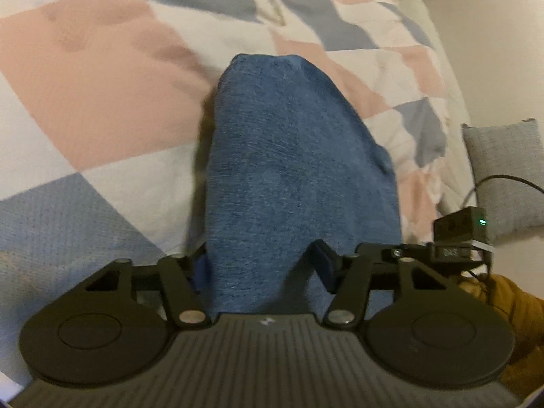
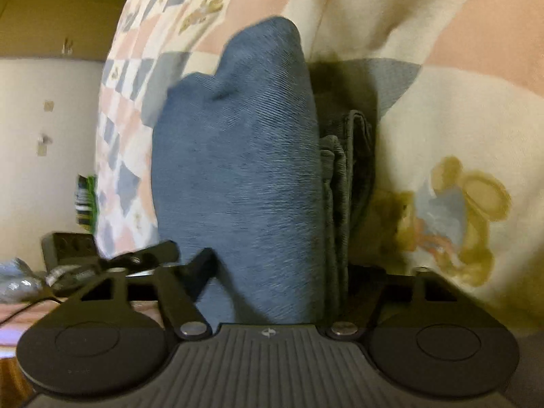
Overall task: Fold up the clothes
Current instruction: 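Carry the folded jeans with both grippers to the clothes stack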
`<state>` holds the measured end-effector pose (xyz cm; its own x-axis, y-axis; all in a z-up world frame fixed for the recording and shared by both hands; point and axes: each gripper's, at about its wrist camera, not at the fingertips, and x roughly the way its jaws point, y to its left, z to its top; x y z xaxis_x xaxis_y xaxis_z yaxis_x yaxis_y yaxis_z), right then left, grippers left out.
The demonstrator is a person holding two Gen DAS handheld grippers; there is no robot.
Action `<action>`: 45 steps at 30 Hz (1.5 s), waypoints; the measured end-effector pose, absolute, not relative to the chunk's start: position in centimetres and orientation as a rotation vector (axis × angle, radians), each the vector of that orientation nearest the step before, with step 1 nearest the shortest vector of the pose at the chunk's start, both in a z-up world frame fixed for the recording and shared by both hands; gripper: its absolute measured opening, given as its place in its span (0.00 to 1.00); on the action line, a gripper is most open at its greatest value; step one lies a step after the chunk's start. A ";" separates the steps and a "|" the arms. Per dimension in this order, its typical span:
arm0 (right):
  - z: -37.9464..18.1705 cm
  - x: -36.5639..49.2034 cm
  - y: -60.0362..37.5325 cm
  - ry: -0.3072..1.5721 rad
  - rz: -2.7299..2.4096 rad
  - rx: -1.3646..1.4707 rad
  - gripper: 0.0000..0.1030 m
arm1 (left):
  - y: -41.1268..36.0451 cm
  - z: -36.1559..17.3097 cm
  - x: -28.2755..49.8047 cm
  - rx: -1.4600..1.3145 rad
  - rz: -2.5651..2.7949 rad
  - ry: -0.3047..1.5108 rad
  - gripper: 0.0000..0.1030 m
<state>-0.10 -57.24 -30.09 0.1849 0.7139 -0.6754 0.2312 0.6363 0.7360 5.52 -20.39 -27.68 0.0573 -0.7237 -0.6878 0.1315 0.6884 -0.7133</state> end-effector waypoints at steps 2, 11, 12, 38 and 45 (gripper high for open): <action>-29.9 -0.3 -57.8 1.382 0.409 0.893 0.58 | -20.4 -28.6 5.6 -0.544 -0.664 1.400 0.54; -30.8 0.2 -57.0 1.398 0.398 0.910 0.52 | -21.0 -28.0 5.5 -0.533 -0.648 1.378 0.51; -30.3 0.2 -57.0 1.395 0.401 0.902 0.50 | -20.8 -27.5 5.3 -0.533 -0.652 1.369 0.48; -15.1 12.1 -30.5 1.417 0.963 0.548 0.44 | 8.7 -9.9 -5.2 -0.752 -0.091 0.918 0.43; -12.8 15.1 -11.2 1.451 1.106 0.415 0.44 | 26.0 -7.8 -6.2 -0.809 0.023 0.861 0.43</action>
